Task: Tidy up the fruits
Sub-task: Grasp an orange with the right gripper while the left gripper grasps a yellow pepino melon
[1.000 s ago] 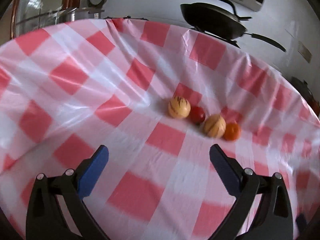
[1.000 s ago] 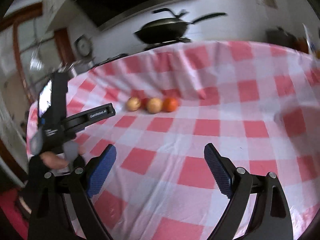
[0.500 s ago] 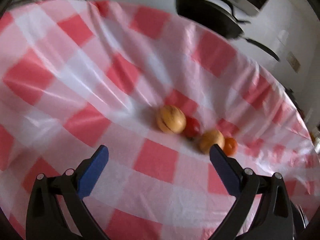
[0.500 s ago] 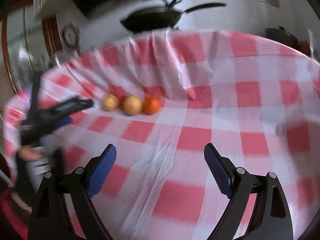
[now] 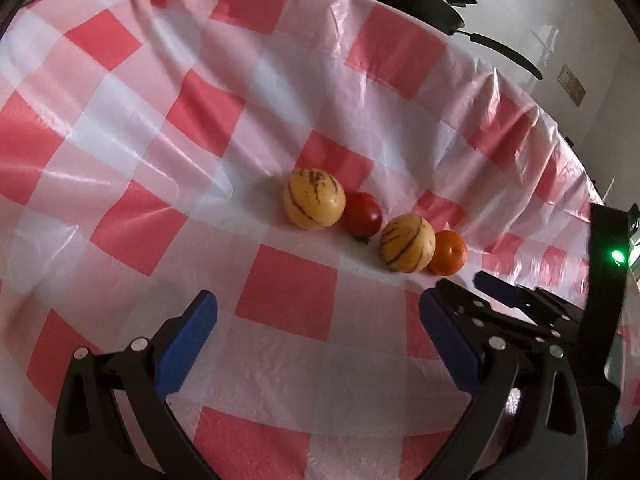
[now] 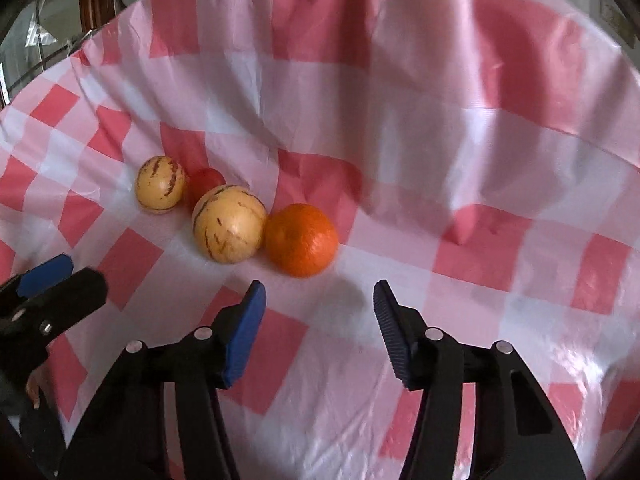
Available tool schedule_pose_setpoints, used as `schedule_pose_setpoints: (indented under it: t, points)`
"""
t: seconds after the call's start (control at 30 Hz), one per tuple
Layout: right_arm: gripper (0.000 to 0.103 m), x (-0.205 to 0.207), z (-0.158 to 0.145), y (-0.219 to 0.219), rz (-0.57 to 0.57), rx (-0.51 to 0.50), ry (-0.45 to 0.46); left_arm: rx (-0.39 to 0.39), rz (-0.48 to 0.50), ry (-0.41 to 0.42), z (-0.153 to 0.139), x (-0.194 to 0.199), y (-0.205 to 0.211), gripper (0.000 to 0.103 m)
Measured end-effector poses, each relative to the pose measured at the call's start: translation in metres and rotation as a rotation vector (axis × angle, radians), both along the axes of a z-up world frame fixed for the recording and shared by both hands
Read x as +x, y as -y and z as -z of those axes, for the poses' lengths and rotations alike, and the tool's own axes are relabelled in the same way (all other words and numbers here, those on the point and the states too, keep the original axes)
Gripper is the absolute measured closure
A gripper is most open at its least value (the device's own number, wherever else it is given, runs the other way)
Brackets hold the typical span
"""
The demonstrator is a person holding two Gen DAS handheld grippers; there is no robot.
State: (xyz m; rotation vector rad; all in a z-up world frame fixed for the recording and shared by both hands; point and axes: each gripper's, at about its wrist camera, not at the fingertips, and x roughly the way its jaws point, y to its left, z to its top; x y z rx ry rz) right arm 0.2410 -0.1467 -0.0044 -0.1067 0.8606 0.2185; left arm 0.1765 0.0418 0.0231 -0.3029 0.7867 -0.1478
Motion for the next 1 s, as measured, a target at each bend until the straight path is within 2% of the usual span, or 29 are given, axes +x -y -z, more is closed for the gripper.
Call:
schedule_pose_setpoints:
  t: [0.23, 0.33, 0.4, 0.53, 0.6, 0.73, 0.9, 1.0]
  points:
    - [0.054, 0.028, 0.002, -0.009, 0.008, 0.011, -0.023, -0.013, -0.026, 0.007, -0.001, -0.001, -0.005, 0.002]
    - [0.065, 0.033, 0.001, -0.009, 0.013, 0.030, -0.019, -0.036, -0.034, 0.002, 0.000, -0.001, -0.010, 0.002]
    - [0.065, 0.029, 0.000, -0.006, 0.035, 0.044, -0.008, -0.040, -0.036, 0.001, 0.000, -0.001, -0.011, 0.002]
    - [0.066, -0.016, -0.009, 0.024, 0.137, 0.200, 0.056, -0.035, -0.035, 0.003, 0.000, -0.002, -0.010, 0.002]
    - [0.066, -0.023, -0.010, 0.031, 0.155, 0.225, 0.065, -0.029, -0.033, 0.008, -0.001, -0.003, -0.008, 0.002]
    - [0.065, -0.054, -0.007, 0.066, 0.267, 0.332, 0.100, -0.012, -0.027, 0.022, -0.003, -0.005, -0.004, 0.002]
    - [0.065, -0.056, 0.002, 0.092, 0.332, 0.469, 0.088, 0.023, 0.004, 0.053, -0.007, -0.007, 0.011, 0.002]
    - [0.065, -0.055, 0.001, 0.094, 0.348, 0.497, 0.094, -0.016, 0.036, 0.052, -0.008, -0.005, 0.018, 0.003]
